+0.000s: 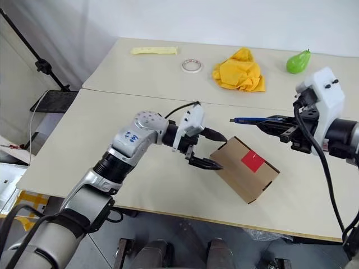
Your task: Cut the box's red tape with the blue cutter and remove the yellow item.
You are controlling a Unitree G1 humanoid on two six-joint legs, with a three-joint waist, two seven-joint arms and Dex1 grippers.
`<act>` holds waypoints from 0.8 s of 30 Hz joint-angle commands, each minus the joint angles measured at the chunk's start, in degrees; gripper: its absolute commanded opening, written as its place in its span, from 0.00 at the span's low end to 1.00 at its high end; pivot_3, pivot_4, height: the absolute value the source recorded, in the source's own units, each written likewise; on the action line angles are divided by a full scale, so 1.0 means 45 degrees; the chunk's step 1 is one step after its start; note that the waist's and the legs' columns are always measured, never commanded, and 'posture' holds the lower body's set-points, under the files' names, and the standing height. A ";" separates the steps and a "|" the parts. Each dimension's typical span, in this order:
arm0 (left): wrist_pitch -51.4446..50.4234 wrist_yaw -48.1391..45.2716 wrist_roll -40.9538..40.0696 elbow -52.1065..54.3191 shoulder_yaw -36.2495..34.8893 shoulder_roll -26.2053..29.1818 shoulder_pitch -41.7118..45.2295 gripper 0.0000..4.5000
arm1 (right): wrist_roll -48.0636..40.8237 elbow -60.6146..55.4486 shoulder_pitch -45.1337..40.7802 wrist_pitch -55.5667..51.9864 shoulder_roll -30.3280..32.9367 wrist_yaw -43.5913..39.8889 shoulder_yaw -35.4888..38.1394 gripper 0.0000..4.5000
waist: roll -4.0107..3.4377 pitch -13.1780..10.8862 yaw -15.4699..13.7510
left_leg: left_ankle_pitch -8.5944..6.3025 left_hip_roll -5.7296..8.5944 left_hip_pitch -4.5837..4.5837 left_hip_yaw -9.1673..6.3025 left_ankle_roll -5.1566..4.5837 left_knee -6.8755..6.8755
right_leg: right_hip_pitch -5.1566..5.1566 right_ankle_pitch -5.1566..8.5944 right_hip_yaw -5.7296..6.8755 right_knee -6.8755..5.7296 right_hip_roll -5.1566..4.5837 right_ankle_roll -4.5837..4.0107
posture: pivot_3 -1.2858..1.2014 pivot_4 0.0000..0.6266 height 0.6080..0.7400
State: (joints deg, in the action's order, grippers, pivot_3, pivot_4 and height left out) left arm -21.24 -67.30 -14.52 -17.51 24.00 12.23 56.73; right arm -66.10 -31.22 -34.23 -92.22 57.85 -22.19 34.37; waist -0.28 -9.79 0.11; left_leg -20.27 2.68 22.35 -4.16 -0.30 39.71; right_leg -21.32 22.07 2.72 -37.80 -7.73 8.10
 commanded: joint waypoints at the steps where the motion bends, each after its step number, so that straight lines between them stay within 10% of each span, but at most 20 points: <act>1: 0.1619 0.0662 0.1187 -0.0982 0.0161 -0.0392 0.0388 1.00 | -0.1001 -0.0472 0.0370 -0.0063 0.0389 0.0924 0.0976 0.04 | 0.0004 -0.0002 -0.0050 | 0.0000 -0.0002 -0.0002 -0.0001 0.0000 0.0007 | 0.0003 -0.0002 -0.0001 -0.0002 0.0001 0.0004 | 0.52 0.24 1.00; 21: 0.1669 0.1098 0.1736 -0.3674 -0.0970 -0.2397 0.2078 1.00 | -0.6187 -0.0324 0.3979 0.3079 0.1982 0.5695 0.1881 0.04 | 0.0049 -0.0029 -0.0364 | -0.0001 -0.0002 0.0016 0.0008 -0.0003 0.0046 | 0.0001 -0.0017 -0.0005 0.0002 -0.0004 0.0033 | 0.52 0.24 1.00; 24: 0.1981 0.1437 0.2132 -0.4067 -0.0892 -0.2644 0.2190 0.87 | -0.6458 -0.0281 0.4632 0.3620 0.2459 0.5827 0.1921 0.04 | 0.0060 -0.0036 -0.0363 | -0.0003 0.0003 0.0017 0.0014 -0.0007 0.0045 | 0.0004 -0.0020 -0.0005 0.0009 -0.0006 0.0038 | 0.52 0.24 1.00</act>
State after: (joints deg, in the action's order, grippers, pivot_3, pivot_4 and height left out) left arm -13.58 -61.59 -5.69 -35.97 19.88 1.23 65.30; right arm -93.71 -32.48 -13.77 -78.38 67.22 3.57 41.03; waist -0.01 -9.95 -1.52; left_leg -20.28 2.68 22.43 -4.09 -0.34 39.92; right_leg -21.30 21.98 2.71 -37.75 -7.74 8.27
